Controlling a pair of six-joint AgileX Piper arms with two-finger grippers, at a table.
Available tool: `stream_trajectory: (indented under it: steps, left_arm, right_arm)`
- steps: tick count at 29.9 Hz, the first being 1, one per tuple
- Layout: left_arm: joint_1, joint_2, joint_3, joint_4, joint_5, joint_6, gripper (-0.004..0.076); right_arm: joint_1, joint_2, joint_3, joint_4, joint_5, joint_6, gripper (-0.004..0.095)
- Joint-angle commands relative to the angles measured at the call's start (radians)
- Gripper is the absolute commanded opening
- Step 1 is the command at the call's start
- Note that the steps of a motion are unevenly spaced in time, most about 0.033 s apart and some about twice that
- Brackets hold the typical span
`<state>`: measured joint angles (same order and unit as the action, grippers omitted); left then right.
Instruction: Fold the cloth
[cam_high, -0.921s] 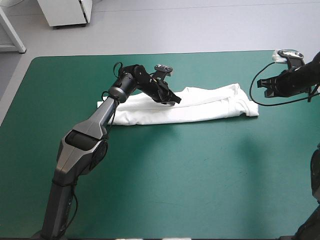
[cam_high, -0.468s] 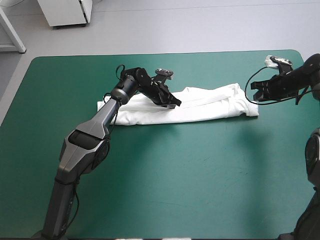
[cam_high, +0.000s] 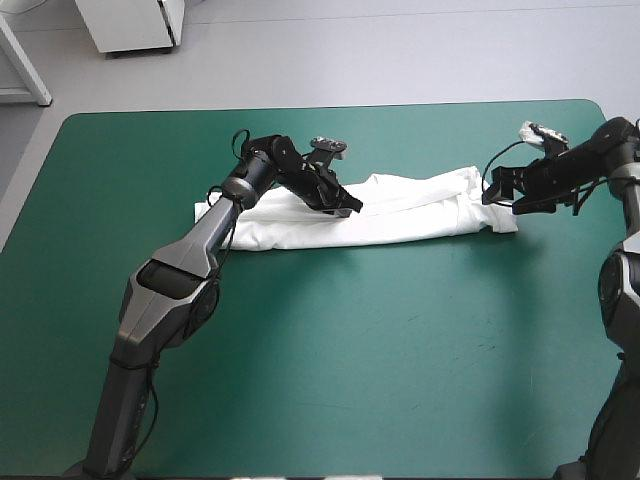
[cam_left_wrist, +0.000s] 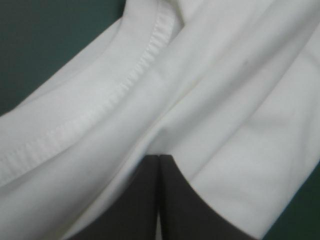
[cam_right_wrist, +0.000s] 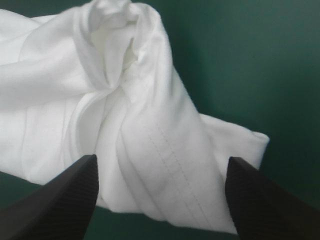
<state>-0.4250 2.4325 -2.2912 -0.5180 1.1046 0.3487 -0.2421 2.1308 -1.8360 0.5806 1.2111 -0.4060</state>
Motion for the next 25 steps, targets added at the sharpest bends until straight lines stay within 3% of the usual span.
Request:
stream_trajectory:
  steps: [1, 14, 17, 23, 25]
  left_arm:
    - [-0.003, -0.057, -0.027, -0.028, 0.004, -0.004, -0.0009]
    - [-0.003, -0.057, -0.027, 0.005, 0.009, -0.004, -0.0009]
    - [-0.003, -0.057, -0.027, 0.01, 0.009, -0.004, -0.0009]
    - [-0.003, -0.057, -0.027, 0.015, 0.013, -0.004, -0.0009]
    - [-0.003, -0.057, -0.027, 0.015, 0.013, -0.004, -0.0009]
  right_arm:
    - [-0.004, -0.016, -0.031, 0.092, 0.005, -0.012, 0.0677]
    - [0.099, 0.053, -0.031, 0.147, 0.002, -0.032, 0.0654]
    - [0.109, 0.059, -0.032, 0.148, -0.005, -0.032, 0.0529]
    - [0.107, 0.059, -0.034, 0.163, 0.009, -0.066, -0.0018]
    - [0.107, 0.059, -0.034, 0.193, 0.009, -0.066, -0.0007]
